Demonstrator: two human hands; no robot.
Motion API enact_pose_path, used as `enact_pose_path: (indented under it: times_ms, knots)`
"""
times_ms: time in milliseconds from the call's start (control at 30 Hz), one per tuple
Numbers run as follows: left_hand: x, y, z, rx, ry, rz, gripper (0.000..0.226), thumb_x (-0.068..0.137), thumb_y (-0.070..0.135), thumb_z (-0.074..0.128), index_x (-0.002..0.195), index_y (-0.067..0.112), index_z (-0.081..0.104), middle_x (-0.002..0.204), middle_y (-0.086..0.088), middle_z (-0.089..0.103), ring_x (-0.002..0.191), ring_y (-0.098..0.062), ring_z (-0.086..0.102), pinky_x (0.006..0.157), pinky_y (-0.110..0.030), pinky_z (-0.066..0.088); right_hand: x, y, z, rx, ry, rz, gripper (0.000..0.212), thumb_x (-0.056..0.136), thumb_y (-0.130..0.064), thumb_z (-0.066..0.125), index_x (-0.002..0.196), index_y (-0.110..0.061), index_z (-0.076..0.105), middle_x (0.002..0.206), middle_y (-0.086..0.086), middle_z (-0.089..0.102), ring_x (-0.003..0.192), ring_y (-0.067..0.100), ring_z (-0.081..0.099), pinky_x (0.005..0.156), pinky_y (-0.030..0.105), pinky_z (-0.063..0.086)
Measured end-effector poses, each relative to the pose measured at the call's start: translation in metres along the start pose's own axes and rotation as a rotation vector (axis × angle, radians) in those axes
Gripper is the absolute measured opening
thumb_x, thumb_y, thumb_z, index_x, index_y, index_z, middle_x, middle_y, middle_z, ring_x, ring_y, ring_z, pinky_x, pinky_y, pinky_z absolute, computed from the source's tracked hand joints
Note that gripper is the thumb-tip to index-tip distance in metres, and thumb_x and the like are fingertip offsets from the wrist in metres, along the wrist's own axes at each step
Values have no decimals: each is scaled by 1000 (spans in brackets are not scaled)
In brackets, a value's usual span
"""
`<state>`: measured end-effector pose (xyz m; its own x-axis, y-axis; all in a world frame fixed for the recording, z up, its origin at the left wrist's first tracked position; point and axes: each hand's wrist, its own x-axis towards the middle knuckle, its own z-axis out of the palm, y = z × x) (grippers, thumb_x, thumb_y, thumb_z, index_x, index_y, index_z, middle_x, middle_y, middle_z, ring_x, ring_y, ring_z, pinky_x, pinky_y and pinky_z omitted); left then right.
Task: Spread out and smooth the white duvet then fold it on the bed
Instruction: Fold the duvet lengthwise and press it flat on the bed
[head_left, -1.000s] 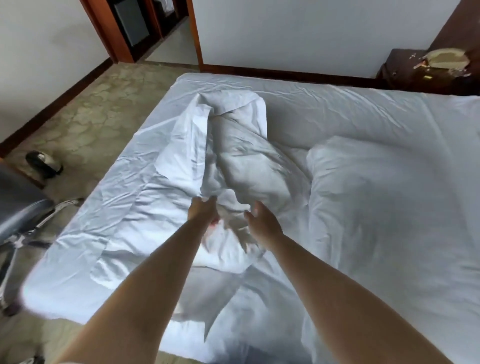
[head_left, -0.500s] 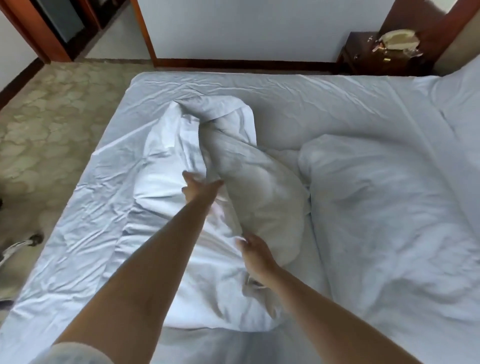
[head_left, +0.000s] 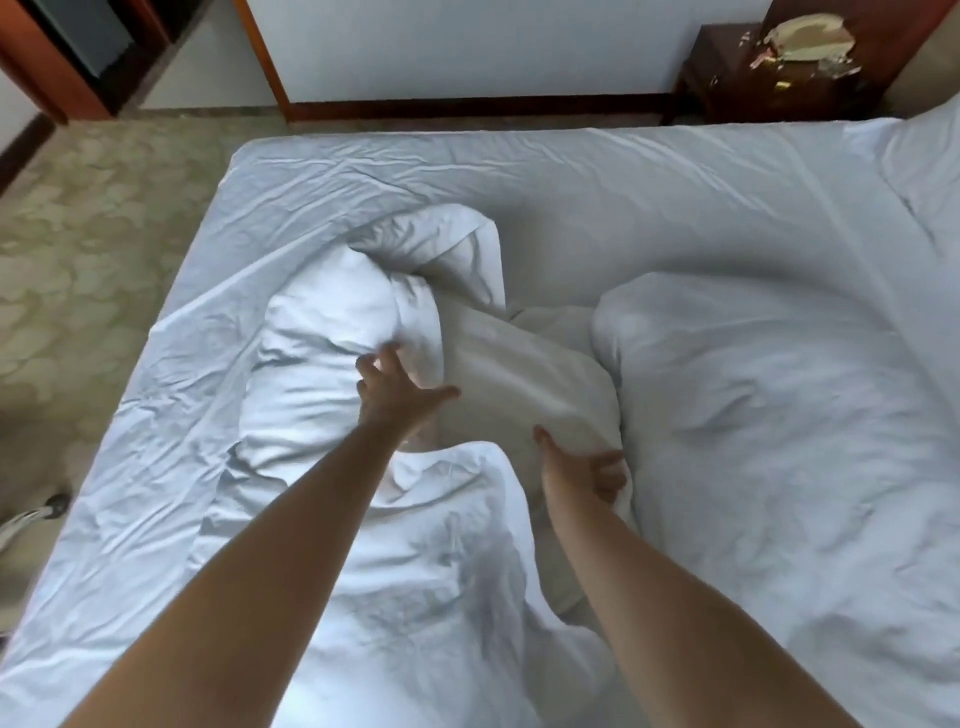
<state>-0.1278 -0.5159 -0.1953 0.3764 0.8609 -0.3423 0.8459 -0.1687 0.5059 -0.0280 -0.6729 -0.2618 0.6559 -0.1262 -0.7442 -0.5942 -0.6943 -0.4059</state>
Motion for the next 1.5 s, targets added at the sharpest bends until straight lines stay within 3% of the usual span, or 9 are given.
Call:
enact_pose_path:
  times_ms: [133, 333, 467, 600, 700, 867, 1033, 1233, 1500]
  knots:
    - [21, -1, -5, 21, -44, -79, 103, 78, 17, 66, 152, 25, -5, 144, -19, 35, 124, -36, 49, 97, -35, 43, 21, -11, 7, 173, -182, 34, 114, 66, -55, 77, 151, -10, 15, 153, 17, 23, 139, 35, 29, 112, 45, 24]
    - [29, 23, -19, -660, -87, -1, 42, 85, -12, 40, 121, -3, 58, 80, -8, 62, 53, 0, 60, 51, -13, 45, -16, -91, 17, 104, -124, -724, 40, 95, -11, 49, 133, 1, 49, 137, 17, 51, 127, 29, 47, 105, 33, 37]
    - [44, 59, -50, -752, -125, 136, 51, 86, -18, 27, 131, -8, 48, 121, -19, 58, 88, -8, 61, 68, -5, 44, -58, -141, 20, 216, -209, -1128, 39, 91, -29, 51, 120, -5, 62, 122, 15, 63, 117, 29, 57, 100, 37, 44]
    - [33, 68, -41, -752, -204, 99, 57, 88, -14, 32, 137, 12, 43, 117, -9, 55, 80, -8, 58, 56, -6, 42, -26, -136, 17, -97, -365, -839, 74, 81, -58, 54, 143, -24, 38, 147, 5, 39, 134, 27, 37, 111, 40, 33]
    - [31, 51, -7, -476, -287, 23, 89, 83, 33, 70, 151, 27, 12, 145, -3, 36, 122, -17, 48, 97, -24, 44, -5, -89, 15, -231, -585, -742, 77, 85, -16, 61, 151, -15, 20, 154, 2, 17, 142, 24, 22, 103, 26, 33]
    - [43, 29, 19, -11, -128, 11, 120, 66, 47, 78, 150, 34, -7, 141, -16, 29, 130, -35, 38, 108, -42, 37, -12, -62, 30, -45, -913, -584, 71, 64, -1, 57, 134, -9, 54, 146, 4, 43, 132, 22, 42, 103, 35, 42]
    - [48, 13, 18, 5, 81, -9, 83, 87, 16, 52, 151, 36, 3, 122, -19, 59, 113, -37, 56, 93, -42, 45, 26, -37, 22, 113, -345, -292, 40, 85, -11, 54, 125, -8, 60, 128, 11, 59, 114, 27, 57, 96, 31, 45]
    - [44, -14, 4, -115, 173, -108, 50, 89, 31, 46, 137, 29, 32, 120, -17, 61, 108, -38, 57, 93, -48, 46, 14, -34, 38, -66, -709, -214, 75, 95, -33, 53, 153, -10, 12, 152, 13, 29, 133, 30, 38, 104, 34, 36]
    - [17, 3, -25, -85, -129, -37, 115, 61, 66, 71, 151, 28, 10, 131, -10, 57, 121, -30, 53, 103, -43, 42, -33, -53, 30, 7, -471, -626, 13, 94, -11, 49, 90, -6, 61, 98, 13, 61, 98, 21, 56, 72, 22, 36]
